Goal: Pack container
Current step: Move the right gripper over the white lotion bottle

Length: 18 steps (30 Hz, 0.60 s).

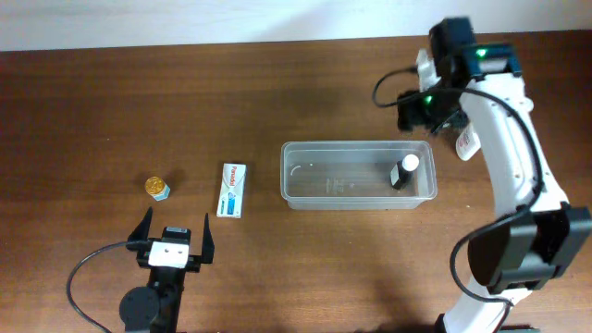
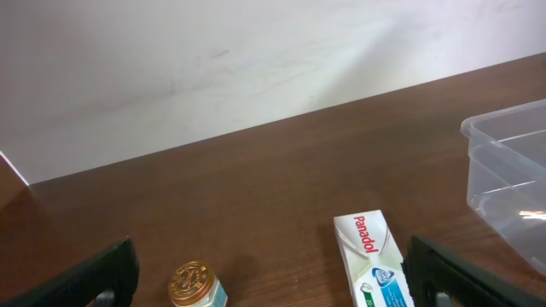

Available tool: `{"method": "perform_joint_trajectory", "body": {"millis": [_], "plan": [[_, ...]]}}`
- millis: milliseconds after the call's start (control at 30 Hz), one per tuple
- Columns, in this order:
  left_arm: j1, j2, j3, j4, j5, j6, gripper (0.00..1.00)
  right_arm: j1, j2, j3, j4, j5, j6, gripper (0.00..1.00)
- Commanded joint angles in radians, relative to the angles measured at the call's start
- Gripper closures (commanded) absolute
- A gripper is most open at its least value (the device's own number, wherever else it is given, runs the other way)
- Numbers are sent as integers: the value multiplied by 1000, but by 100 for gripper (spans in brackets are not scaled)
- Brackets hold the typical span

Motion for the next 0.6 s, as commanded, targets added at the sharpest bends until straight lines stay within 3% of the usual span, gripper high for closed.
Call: {"method": "perform_joint_trajectory", "body": {"millis": [0,200,433,567], "plan": [[4,-9,-6,-1,-8,15,1,-40,1,107,-18,10,3,2],[4,-9,-6,-1,-8,15,1,-196,1,141,28,-31,3,1],[4,-9,-6,-1,-8,15,1,-276,2,132,16,-3,5,2],[4,-9,-6,-1,-8,15,1,-299,2,110,13,-16,-201,2]]}}
